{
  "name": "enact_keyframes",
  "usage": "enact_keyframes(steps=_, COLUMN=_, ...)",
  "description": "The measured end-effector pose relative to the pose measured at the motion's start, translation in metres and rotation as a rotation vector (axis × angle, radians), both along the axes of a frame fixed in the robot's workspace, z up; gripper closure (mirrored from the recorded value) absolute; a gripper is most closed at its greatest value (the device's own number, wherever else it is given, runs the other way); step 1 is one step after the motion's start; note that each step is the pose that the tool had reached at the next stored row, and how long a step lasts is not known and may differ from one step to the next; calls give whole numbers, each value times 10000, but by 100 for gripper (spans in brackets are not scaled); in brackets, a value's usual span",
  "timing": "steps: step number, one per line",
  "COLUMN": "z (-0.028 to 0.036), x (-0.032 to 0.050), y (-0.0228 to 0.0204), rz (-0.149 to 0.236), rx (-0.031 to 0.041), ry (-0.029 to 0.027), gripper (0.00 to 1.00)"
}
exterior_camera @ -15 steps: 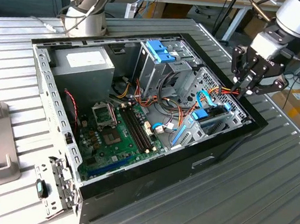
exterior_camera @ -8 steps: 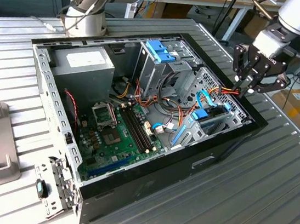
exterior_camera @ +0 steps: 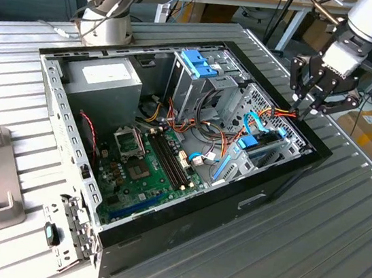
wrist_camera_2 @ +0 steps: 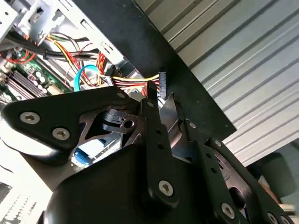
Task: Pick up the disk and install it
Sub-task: 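Insert the second disk wire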
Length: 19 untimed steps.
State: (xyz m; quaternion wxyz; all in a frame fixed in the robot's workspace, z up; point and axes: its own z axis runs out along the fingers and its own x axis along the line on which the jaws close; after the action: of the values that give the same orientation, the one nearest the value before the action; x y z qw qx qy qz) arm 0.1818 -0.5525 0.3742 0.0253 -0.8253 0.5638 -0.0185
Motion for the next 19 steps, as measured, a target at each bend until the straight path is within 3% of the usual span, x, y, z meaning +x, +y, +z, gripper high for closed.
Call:
enact_keyframes(steps=11, z=-1, x=32, y=0, rz=2157, rx=0, ry=0, gripper=71)
enact_keyframes(steps=19, z=-20, x=66, y=0, rz=4035, rx=-1, ry=0, gripper=71)
